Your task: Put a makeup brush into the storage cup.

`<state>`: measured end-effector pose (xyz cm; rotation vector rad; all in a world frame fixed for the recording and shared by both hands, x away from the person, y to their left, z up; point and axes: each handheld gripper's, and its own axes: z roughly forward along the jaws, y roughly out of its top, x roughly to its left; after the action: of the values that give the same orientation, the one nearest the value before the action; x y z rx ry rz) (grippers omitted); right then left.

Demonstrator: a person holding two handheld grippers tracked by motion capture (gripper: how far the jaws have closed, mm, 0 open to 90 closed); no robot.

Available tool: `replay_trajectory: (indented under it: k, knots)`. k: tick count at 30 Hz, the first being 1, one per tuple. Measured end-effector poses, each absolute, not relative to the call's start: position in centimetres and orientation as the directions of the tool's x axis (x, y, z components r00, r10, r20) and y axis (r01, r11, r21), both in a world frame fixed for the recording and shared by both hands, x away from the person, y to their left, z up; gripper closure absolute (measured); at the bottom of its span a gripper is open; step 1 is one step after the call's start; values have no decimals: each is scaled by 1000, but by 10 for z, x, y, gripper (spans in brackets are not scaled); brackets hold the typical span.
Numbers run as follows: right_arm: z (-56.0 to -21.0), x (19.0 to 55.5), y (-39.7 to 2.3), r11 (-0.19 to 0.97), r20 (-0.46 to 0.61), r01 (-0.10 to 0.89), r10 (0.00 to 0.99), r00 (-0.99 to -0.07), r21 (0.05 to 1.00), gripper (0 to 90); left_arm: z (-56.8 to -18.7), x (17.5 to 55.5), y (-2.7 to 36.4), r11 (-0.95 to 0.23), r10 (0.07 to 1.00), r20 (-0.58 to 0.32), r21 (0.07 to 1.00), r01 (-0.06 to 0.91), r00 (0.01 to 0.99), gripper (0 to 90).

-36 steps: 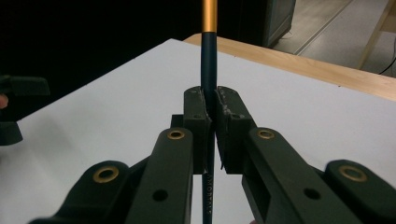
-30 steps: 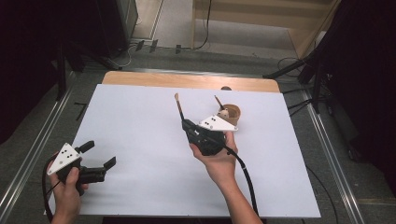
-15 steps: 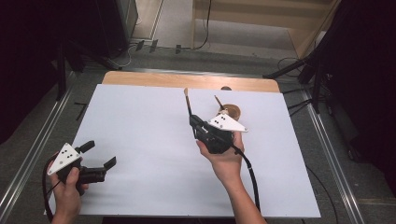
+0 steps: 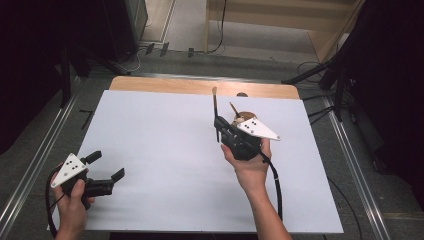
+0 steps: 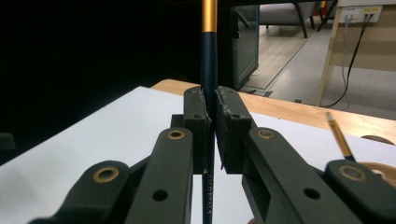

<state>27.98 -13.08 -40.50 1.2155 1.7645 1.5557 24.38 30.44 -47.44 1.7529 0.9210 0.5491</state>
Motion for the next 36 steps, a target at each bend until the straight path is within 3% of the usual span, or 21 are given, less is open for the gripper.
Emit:
replay_trajectory:
  k: [19,36]
  knots:
    - [-403,287,-175,-123,222,259,889,-401,958,847,-475,244,303,-180,796,-56,929,324,603,0]
    - [-411,295,-191,-113,184,214,921,-344,970,846,-475,244,303,-180,796,-57,928,325,603,0]
